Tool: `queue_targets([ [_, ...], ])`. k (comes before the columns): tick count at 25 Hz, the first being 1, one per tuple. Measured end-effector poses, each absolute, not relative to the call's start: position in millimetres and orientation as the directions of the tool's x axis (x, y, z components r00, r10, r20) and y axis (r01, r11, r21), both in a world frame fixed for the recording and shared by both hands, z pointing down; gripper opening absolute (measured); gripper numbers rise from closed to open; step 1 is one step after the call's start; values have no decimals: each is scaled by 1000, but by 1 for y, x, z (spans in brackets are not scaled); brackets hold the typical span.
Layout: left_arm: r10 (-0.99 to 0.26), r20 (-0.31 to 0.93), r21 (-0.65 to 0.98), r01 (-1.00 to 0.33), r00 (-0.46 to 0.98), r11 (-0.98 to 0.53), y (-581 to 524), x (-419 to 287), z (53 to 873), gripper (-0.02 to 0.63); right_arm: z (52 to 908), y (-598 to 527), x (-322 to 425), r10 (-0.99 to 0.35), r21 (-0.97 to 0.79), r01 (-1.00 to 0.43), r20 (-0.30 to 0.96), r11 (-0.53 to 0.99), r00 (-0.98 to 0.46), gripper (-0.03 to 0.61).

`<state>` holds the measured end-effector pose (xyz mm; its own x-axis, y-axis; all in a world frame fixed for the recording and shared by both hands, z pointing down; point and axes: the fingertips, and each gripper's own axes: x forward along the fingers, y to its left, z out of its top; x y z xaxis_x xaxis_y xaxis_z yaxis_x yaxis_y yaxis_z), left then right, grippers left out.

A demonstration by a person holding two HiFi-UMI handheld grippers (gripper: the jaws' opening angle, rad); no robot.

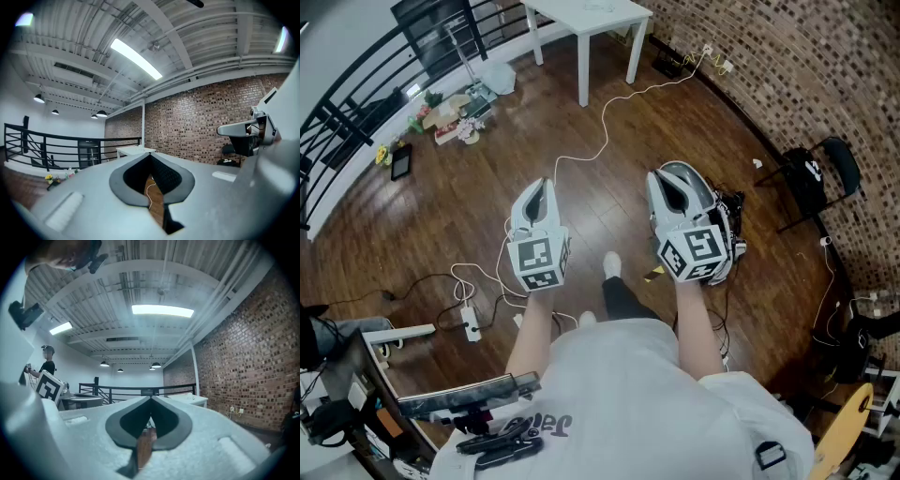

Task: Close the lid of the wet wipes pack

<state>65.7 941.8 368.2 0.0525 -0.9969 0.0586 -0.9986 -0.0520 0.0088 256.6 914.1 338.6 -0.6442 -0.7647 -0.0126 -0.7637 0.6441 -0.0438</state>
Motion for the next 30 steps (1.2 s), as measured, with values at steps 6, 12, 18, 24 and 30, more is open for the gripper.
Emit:
queue_targets([
  [6, -997, 55, -35, -998, 49, -51, 843, 75, 358, 17, 338, 805, 264, -807, 43, -806, -1, 591, -591, -14],
  [12, -998, 37, -72, -996, 50, -53, 750, 97, 339, 16, 318, 702, 266, -759, 46, -760, -41, 649, -650, -12],
  [18, -995, 93, -86, -996, 27, -35, 690, 99, 356, 15, 333, 653, 250, -636, 44, -640, -79, 767, -768, -11],
  [24, -993, 110, -70, -997, 37, -45, 628, 74, 371, 17, 352, 580, 241, -764, 64, -762, 6, 644, -645, -12],
  [30, -992, 106, -39, -997, 66, -70, 524, 16, 375, 17, 356, 482, 189, -797, 76, -794, 26, 603, -603, -11],
])
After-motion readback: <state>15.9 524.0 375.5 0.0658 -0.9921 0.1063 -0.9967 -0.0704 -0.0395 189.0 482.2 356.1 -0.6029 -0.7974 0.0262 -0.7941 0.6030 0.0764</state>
